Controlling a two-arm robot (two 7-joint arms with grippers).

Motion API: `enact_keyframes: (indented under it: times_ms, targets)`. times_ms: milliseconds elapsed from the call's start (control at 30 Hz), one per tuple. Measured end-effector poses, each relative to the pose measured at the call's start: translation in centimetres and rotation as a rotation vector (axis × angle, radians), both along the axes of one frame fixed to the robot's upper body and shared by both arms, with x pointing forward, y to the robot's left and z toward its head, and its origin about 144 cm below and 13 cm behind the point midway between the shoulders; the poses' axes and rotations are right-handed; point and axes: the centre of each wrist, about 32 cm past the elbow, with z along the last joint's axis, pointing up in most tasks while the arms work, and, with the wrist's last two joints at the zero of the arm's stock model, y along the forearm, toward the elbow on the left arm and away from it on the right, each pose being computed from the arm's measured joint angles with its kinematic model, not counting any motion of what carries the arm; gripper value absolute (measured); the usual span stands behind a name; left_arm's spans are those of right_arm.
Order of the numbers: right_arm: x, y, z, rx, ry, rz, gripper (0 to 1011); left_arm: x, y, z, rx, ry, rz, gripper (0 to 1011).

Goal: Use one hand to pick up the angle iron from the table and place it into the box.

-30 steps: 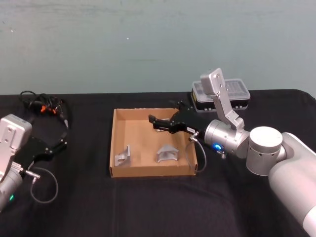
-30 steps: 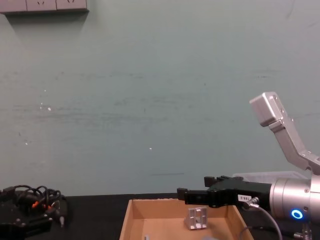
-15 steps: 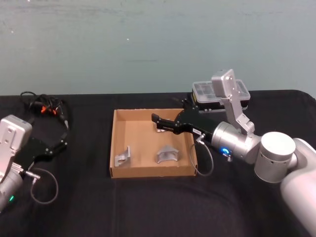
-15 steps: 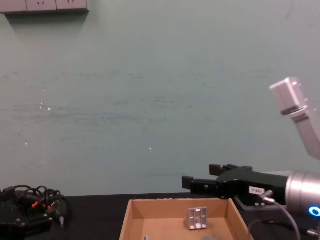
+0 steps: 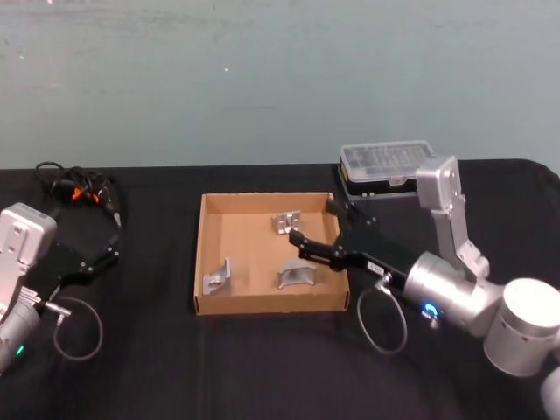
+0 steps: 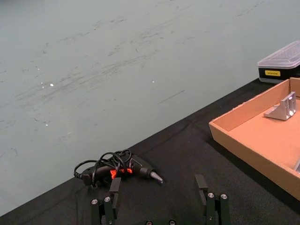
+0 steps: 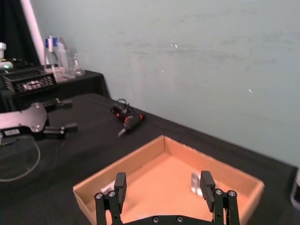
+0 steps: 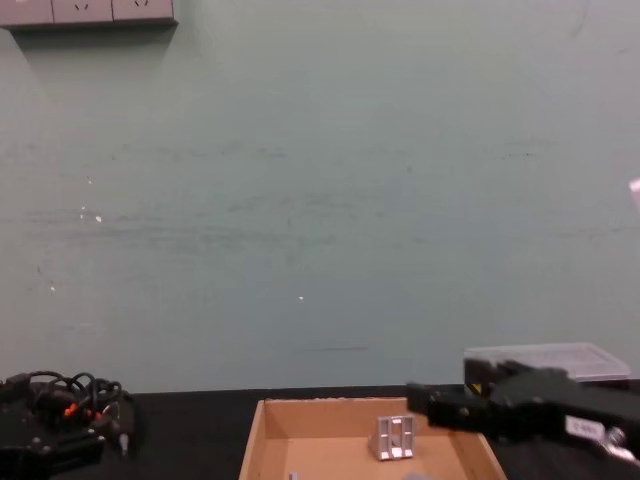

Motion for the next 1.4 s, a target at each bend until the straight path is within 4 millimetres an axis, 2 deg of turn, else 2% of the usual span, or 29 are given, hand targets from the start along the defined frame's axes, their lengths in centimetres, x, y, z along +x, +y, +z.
enact_keyframes:
  times_ms: [267,433,1400]
  targets:
    - [-2.2,-0.1,-1.7,-0.002,0.044,-0.096,1004,0.0,0.0,0.0,0.0,0.0,0.0,1000]
    - [-2.7,0.0,-2.2,0.006,0.047,-0.123,1004,0.0,0.0,0.0,0.0,0.0,0.0,1000]
    - [-2.8,0.3,-2.3,0.014,0.038,-0.153,1004,0.0,0.0,0.0,0.0,0.0,0.0,1000]
